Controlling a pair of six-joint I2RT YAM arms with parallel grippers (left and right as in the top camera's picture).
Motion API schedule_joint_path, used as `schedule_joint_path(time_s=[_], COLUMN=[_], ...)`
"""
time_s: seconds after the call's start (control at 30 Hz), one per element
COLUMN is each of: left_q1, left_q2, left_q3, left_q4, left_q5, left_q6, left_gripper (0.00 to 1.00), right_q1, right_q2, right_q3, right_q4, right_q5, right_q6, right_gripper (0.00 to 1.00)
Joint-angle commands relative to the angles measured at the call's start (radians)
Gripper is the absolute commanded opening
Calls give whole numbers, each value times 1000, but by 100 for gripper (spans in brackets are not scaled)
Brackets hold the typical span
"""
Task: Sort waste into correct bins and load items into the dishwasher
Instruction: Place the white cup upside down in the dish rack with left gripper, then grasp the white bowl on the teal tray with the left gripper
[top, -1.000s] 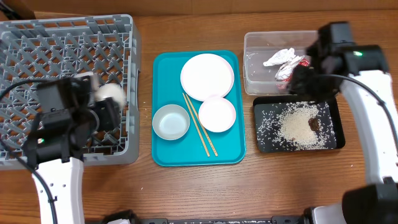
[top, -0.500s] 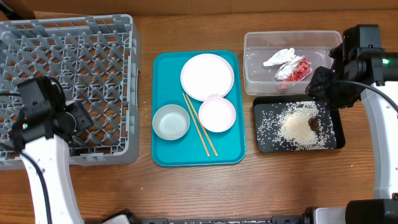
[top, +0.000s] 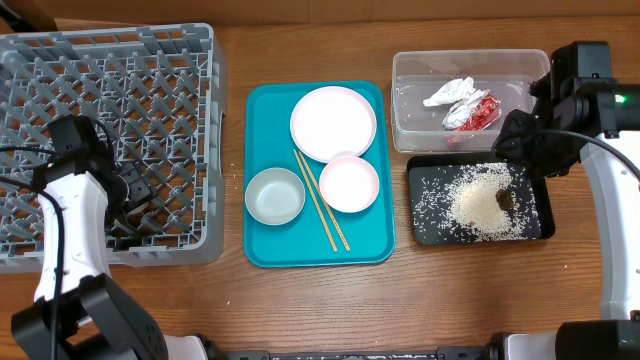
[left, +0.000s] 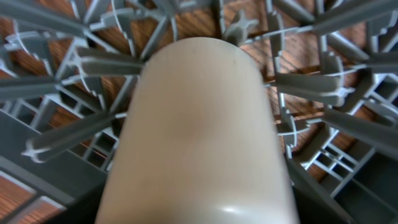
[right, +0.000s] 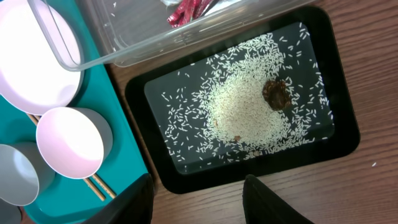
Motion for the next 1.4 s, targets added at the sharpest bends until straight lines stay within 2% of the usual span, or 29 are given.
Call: schedule_joint_path(time_s=[0.0, 0.07, 0.2, 0.37, 0.53, 0.57, 0.63, 0.67, 0.7, 1.0, 1.23, 1.37], left_q1=[5, 5, 3, -13, -121, -153, -249, -298, -356, -757, -868, -881], left_q2=[16, 14, -5, -92, -190, -200, -211, -211, -208, -86, 88, 195], left_q3=[20, 33, 96, 190, 192, 192, 192, 192, 191, 185, 185, 185], left_q4=[4, -4, -56, -115, -101, -103, -106, -108, -106, -105, -126, -136], left_q5=[9, 10, 34, 208, 333, 342, 342, 342, 336, 135, 113, 114], left_q6=[-6, -5, -5, 34, 79, 82, 86, 93, 95, 100, 99, 99], left_gripper=[92, 95, 95, 92, 87, 87, 86, 86, 86, 80, 80, 73], right_q1=[1, 1, 1, -37, -137, -155, -205, -222, -242, -272, -272, -272], right_q2=[-11, -11, -11, -25, -48, -49, -48, -48, -48, -48, -48, -48], right_q3=[14, 14, 14, 14, 14, 14, 14, 14, 14, 13, 13, 13], right_q4=[-5, -7, -11, -10, -11, -11, -14, -14, -14, -29, -32, -33], right_q5=[9, 9, 10, 10, 0, -18, -115, -149, -175, -179, -179, -179], right_q6=[-4, -4, -4, -2, 8, 8, 7, 7, 7, 7, 7, 7], right_gripper=[48, 48, 48, 48, 53, 57, 82, 88, 89, 90, 90, 90])
